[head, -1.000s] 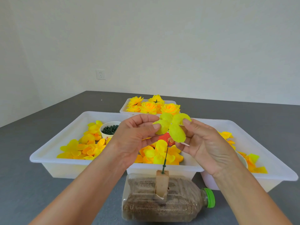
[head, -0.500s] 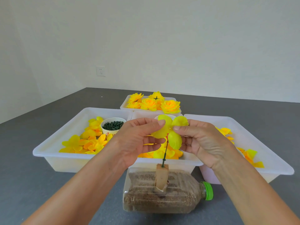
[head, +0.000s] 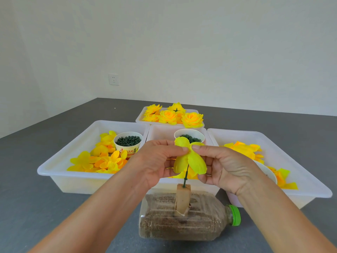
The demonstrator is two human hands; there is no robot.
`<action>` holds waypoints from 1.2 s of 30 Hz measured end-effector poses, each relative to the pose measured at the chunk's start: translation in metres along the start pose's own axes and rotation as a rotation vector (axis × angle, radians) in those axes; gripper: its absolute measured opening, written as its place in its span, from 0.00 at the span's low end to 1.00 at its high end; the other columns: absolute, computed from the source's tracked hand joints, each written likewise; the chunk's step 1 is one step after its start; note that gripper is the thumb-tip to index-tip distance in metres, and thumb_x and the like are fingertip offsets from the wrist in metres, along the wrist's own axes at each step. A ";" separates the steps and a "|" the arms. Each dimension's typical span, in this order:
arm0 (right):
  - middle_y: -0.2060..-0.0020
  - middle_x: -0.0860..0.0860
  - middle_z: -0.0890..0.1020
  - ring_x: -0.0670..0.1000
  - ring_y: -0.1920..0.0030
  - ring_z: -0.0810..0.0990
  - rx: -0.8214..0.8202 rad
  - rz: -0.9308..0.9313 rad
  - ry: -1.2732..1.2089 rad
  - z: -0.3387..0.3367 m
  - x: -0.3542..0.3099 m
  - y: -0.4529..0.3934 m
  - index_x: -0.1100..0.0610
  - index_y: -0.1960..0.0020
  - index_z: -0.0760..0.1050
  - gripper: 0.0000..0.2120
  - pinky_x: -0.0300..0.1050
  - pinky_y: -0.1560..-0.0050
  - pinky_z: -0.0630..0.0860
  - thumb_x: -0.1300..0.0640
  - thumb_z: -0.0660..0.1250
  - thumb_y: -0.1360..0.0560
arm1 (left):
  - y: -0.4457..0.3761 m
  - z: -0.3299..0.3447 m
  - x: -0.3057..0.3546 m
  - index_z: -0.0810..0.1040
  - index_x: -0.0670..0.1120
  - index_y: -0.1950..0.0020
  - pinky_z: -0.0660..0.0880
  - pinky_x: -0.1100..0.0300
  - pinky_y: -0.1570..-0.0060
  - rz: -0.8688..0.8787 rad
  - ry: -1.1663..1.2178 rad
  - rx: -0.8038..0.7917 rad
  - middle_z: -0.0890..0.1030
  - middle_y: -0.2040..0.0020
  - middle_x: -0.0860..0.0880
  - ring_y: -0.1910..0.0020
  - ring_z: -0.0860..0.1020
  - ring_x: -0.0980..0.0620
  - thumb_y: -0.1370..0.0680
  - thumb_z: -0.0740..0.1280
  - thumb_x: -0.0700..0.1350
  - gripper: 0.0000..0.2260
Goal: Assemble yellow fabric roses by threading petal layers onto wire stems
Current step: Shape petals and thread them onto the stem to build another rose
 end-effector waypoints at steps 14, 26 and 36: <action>0.67 0.54 0.83 0.50 0.71 0.80 0.071 -0.182 -0.034 -0.004 -0.009 -0.005 0.61 0.49 0.79 0.12 0.45 0.67 0.79 0.63 0.70 0.32 | -0.007 -0.003 0.011 0.78 0.41 0.58 0.78 0.60 0.70 0.074 -0.055 0.054 0.82 0.67 0.46 0.71 0.79 0.51 0.29 0.70 0.34 0.04; 0.68 0.54 0.83 0.50 0.70 0.80 0.131 -0.335 0.010 -0.007 -0.021 -0.003 0.59 0.57 0.80 0.03 0.43 0.66 0.78 0.64 0.69 0.30 | -0.009 0.002 0.018 0.78 0.40 0.57 0.76 0.62 0.74 0.115 -0.076 0.042 0.82 0.67 0.45 0.73 0.79 0.52 0.28 0.69 0.34 0.03; 0.73 0.52 0.82 0.48 0.75 0.80 0.043 -0.186 -0.165 0.002 -0.008 -0.006 0.59 0.58 0.76 0.04 0.39 0.75 0.76 0.66 0.67 0.30 | -0.007 0.004 0.006 0.79 0.41 0.58 0.79 0.60 0.68 0.009 0.013 -0.049 0.83 0.66 0.45 0.70 0.81 0.52 0.27 0.68 0.36 0.02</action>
Point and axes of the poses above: each hand's wrist, its own y-axis away from the middle knuckle, its own z-axis out of the palm, x = y × z, the point moved 9 cm from there along -y, towards the middle knuckle
